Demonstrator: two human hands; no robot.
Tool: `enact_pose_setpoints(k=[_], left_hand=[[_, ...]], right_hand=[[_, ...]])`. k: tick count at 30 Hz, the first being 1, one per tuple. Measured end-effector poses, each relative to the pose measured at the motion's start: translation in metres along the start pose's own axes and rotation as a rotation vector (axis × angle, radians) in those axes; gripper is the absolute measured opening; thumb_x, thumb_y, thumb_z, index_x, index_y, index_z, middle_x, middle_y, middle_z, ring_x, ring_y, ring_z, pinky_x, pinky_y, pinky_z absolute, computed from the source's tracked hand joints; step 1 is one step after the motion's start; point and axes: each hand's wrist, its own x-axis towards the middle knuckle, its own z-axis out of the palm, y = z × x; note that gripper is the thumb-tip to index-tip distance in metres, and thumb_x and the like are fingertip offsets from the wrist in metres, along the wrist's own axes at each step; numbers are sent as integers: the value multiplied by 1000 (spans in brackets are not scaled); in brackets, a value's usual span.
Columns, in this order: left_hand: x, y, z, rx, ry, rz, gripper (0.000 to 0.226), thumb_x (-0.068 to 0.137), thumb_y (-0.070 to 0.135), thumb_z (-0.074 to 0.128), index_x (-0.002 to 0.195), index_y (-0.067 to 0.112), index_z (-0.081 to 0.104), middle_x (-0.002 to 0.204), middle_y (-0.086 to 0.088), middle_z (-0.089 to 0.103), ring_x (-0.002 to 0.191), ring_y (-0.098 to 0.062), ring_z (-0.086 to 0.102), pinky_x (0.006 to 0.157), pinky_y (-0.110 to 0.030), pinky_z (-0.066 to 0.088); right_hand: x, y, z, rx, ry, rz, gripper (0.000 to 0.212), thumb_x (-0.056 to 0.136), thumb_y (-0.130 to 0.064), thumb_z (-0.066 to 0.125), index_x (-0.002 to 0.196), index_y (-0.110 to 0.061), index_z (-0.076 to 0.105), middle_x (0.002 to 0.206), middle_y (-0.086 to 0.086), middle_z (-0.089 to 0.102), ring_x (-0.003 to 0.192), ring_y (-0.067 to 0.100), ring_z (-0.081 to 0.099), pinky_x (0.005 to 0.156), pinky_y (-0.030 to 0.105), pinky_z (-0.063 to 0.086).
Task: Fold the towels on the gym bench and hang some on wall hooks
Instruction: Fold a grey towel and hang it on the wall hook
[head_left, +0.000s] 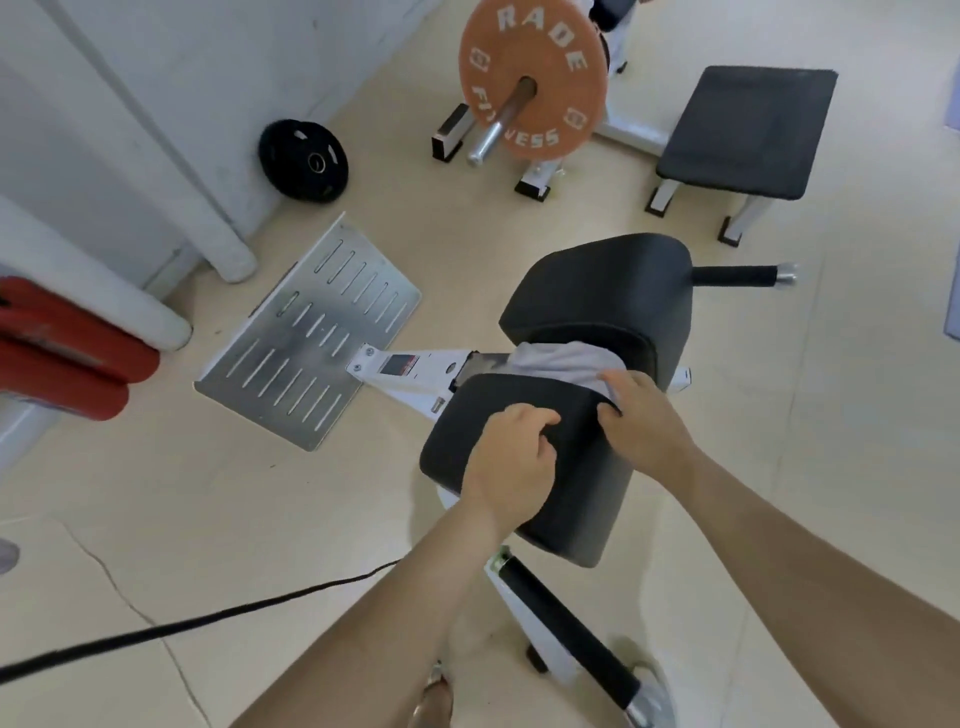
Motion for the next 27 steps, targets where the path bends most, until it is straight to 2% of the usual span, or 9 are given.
enact_pose_setpoints(k=[3,6,11,13,16,18,20,23,27], left_hand=[[41,25,37,105,30,13,31,94,17,43,119,18,61,121,-2,58,110,-19,50,94,-32,44],[75,44,69,362,114,-230,29,95,32,40,118,23,57,127,-1,50,115,-25,39,81,-38,37],[108,55,93,505,87,-549,27,93,38,35,116,35,48,119,2,55,110,-24,36,79,-40,28],[122,59,89,448,48,-635,37,92,37,36,128,43,35,121,-1,52,113,-25,35,84,-41,29],[123,62,87,327,75,-671,51,90,32,41,135,53,29,111,-2,53,114,-24,37,93,-40,31],[113,63,88,246,223,-653,42,89,28,44,125,49,48,91,5,48,104,-22,43,93,-36,38],[108,60,91,164,371,-666,29,88,27,48,109,43,59,86,5,46,92,-21,47,88,-35,43],[111,55,91,27,494,-712,15,86,27,51,99,35,53,87,1,55,83,-21,56,78,-36,48],[114,52,87,-252,685,-746,13,83,32,54,95,29,50,81,5,63,74,-16,59,69,-32,47]], right_hand=[[42,28,3,-52,-127,-185,49,95,-11,48,143,-9,36,146,12,40,131,31,44,108,32,33],[75,48,7,-90,-187,-319,55,91,-26,50,144,-23,32,144,4,40,119,33,52,97,46,46],[97,60,13,-135,-110,-422,38,97,-17,42,134,-13,44,128,8,50,108,28,57,88,38,48],[103,59,14,-9,-119,-364,31,96,-17,43,124,-10,54,121,9,57,106,27,57,87,35,45],[104,58,3,375,-331,-109,20,89,-26,57,78,-10,60,77,7,61,78,26,57,67,32,42],[104,55,-11,590,-500,36,31,87,-33,62,76,-4,61,66,7,56,71,24,56,62,28,44],[100,47,-29,632,-653,73,20,88,-21,62,80,-3,63,65,4,56,69,17,56,54,15,45],[101,36,-43,550,-721,1,36,85,-25,63,51,-23,54,47,-6,47,53,11,45,55,20,38],[99,5,-66,540,-703,-169,12,86,-4,58,77,-13,58,66,-1,53,59,8,49,62,18,43]])
